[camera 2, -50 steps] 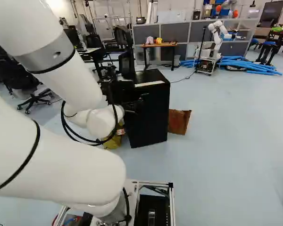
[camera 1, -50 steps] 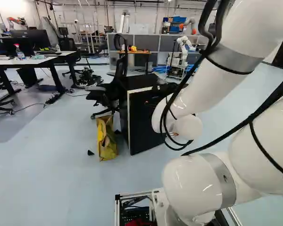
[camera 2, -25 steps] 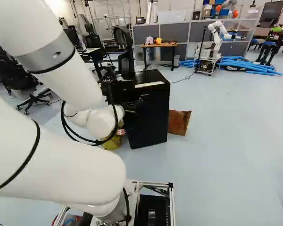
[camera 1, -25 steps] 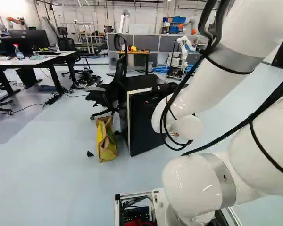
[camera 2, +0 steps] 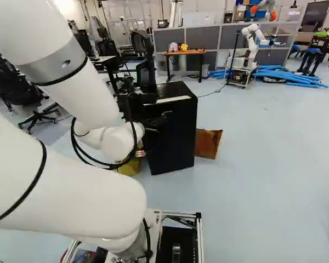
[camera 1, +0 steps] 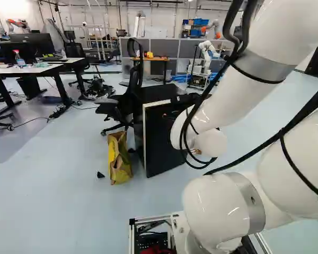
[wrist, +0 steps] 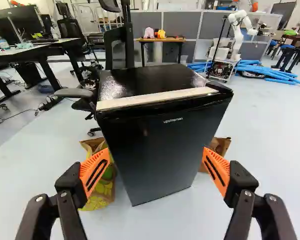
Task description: Grab a drink from the fridge
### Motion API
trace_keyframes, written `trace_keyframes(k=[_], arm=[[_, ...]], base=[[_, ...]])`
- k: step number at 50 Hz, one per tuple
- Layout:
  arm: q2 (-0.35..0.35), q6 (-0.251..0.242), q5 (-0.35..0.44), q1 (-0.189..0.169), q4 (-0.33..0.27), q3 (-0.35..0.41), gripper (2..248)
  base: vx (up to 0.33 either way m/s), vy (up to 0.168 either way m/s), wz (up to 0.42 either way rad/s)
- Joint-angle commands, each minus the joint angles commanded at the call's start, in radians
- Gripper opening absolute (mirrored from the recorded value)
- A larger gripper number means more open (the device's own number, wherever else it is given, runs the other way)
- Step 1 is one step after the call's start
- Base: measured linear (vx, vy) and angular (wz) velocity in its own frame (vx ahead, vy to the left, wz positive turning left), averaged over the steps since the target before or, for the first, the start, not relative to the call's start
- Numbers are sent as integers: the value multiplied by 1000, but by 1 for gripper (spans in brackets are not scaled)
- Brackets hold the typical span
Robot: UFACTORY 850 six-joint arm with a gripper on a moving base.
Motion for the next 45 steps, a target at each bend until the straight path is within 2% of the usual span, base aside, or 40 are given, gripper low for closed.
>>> trace_keyframes(k=[15,45], arm=[[-1,0,0,39,22,-1,247],[-10,0,12,167,221,-8,247]], base=[[0,0,0],[0,0,0]])
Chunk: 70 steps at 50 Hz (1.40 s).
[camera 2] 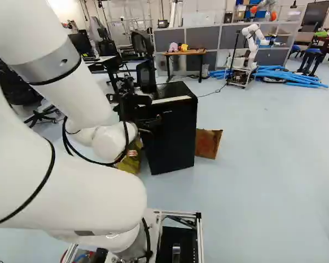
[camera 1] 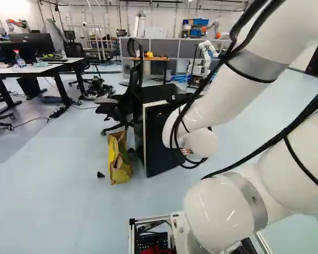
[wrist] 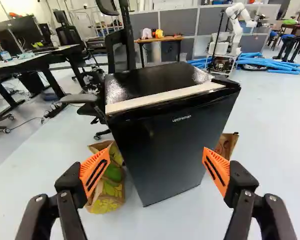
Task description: Grab a drink from the fridge
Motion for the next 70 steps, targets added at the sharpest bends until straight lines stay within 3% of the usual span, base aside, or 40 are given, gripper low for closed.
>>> trace_keyframes(k=[31,46,70], arm=[[-14,0,47,132,201,-12,247],[-33,0,47,195,206,-22,247],[-149,0,56,292,211,-62,247]], base=[[0,0,0],[0,0,0],[0,0,0]])
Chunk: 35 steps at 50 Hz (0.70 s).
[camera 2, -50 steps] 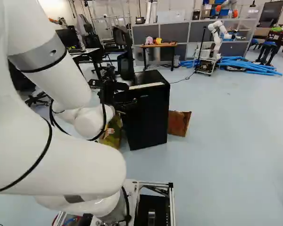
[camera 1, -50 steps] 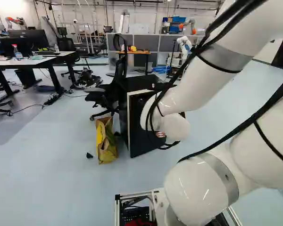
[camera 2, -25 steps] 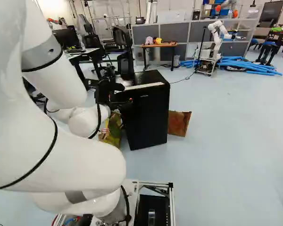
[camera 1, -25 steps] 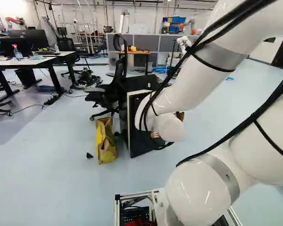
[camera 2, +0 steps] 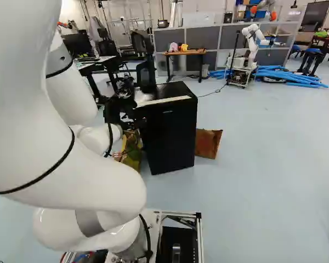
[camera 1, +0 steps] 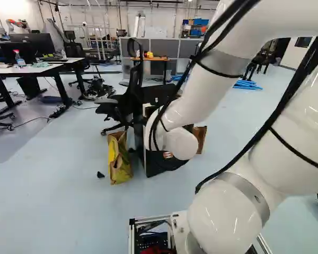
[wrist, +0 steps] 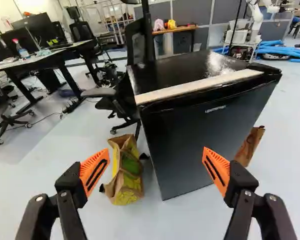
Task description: Grab a drink from the fridge
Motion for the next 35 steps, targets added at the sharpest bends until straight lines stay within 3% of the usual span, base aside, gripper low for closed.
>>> trace_keyframes(k=[35], arm=[[-198,0,76,126,84,-92,247]], base=[[0,0,0]])
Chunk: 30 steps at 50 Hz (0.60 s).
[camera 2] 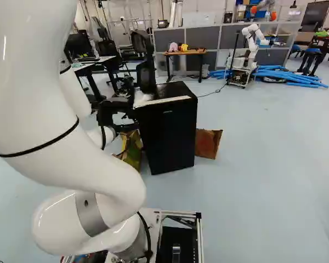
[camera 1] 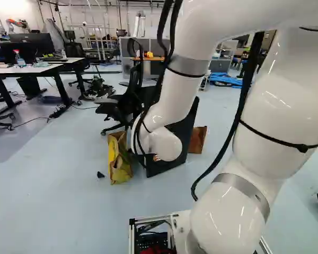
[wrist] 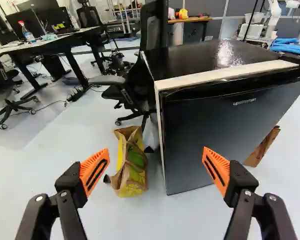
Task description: Grab a drink from the fridge
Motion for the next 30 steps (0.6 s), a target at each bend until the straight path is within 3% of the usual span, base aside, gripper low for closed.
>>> trace_keyframes(k=[30], arm=[[-181,0,113,86,133,-108,247]], base=[[0,0,0]])
